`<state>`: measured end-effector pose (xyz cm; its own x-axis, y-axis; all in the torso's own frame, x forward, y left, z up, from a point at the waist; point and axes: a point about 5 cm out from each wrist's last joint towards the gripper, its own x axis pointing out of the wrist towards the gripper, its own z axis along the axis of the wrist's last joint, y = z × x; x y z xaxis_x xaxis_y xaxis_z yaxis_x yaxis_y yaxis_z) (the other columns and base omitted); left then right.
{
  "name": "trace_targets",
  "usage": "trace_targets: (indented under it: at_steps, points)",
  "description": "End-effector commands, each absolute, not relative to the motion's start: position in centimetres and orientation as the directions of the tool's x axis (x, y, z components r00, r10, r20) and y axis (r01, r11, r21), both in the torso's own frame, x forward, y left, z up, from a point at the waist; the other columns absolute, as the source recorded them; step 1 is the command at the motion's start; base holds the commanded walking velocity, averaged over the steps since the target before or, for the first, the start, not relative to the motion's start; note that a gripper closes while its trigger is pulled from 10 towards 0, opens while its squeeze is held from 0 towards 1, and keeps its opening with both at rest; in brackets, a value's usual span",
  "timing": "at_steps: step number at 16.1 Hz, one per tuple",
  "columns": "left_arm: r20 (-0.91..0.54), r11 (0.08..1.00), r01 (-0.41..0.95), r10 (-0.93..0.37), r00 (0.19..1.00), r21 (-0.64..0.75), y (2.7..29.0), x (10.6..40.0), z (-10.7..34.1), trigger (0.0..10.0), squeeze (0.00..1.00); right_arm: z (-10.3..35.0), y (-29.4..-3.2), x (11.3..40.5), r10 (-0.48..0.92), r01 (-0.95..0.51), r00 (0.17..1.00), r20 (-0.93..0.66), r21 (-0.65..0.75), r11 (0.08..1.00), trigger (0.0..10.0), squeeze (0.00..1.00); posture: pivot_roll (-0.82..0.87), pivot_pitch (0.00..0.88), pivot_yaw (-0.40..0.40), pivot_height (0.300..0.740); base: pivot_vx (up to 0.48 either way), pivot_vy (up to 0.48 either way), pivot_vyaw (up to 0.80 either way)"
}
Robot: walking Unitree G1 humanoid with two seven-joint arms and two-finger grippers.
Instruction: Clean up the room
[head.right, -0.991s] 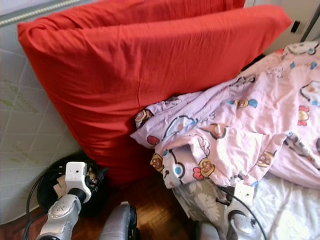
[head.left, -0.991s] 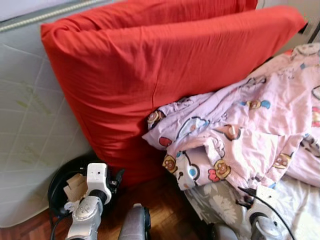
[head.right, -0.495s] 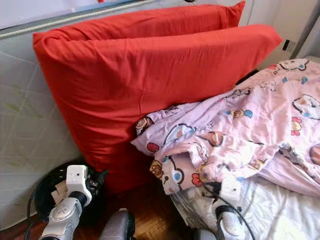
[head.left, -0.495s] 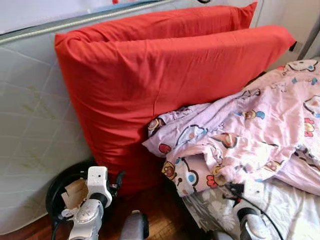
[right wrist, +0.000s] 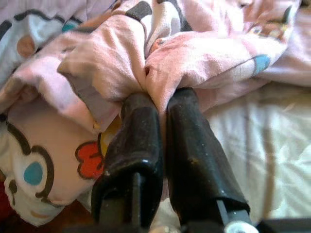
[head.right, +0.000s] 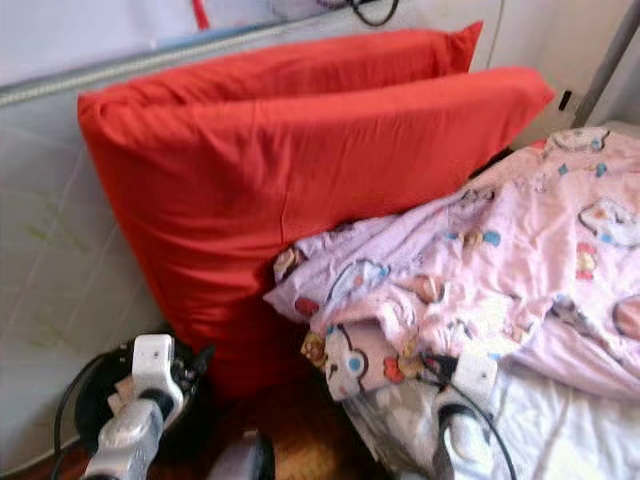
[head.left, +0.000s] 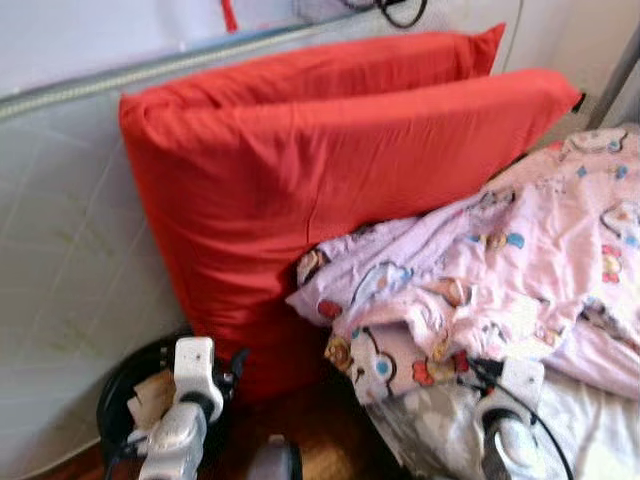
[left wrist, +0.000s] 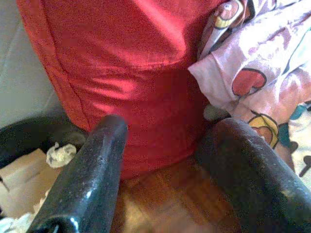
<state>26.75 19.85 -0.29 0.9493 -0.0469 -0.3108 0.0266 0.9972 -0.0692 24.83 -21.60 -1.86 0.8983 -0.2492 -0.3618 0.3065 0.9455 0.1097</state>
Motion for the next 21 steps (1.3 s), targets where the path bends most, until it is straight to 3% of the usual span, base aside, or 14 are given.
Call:
trace_targets:
  at_steps: [1,11,19,21]
  points:
    - [-0.314,0.998,0.005,-0.024,0.949,-0.060,20.4,26.6,-0.4,10.0,0.00,-1.5,-21.9,25.0,-0.265,0.319,0.903,-0.339,0.115,0.941,10.0,0.00,0.05,0.000,0.067,0.726,0.000,0.000,0.00]
    - [-0.427,0.997,-0.036,0.006,0.904,-0.061,20.9,25.1,-2.3,10.0,0.00,-1.1,-22.3,25.5,-0.280,0.332,0.899,-0.335,0.106,0.937,10.0,0.00,0.07,0.000,0.049,0.740,0.000,0.000,0.00]
    - [-0.648,0.997,-0.066,0.035,0.761,-0.025,21.3,21.4,-5.7,10.0,0.00,-1.4,-20.9,25.6,-0.171,0.209,0.925,-0.339,0.078,0.975,10.0,0.00,0.07,0.016,0.046,0.740,0.000,0.000,0.00]
    - [-0.653,0.997,-0.066,0.034,0.756,-0.025,21.3,21.2,-5.9,10.0,0.00,-1.2,-21.2,25.6,-0.181,0.217,0.926,-0.330,0.074,0.973,10.0,0.00,0.06,0.020,0.047,0.740,0.000,0.000,0.00]
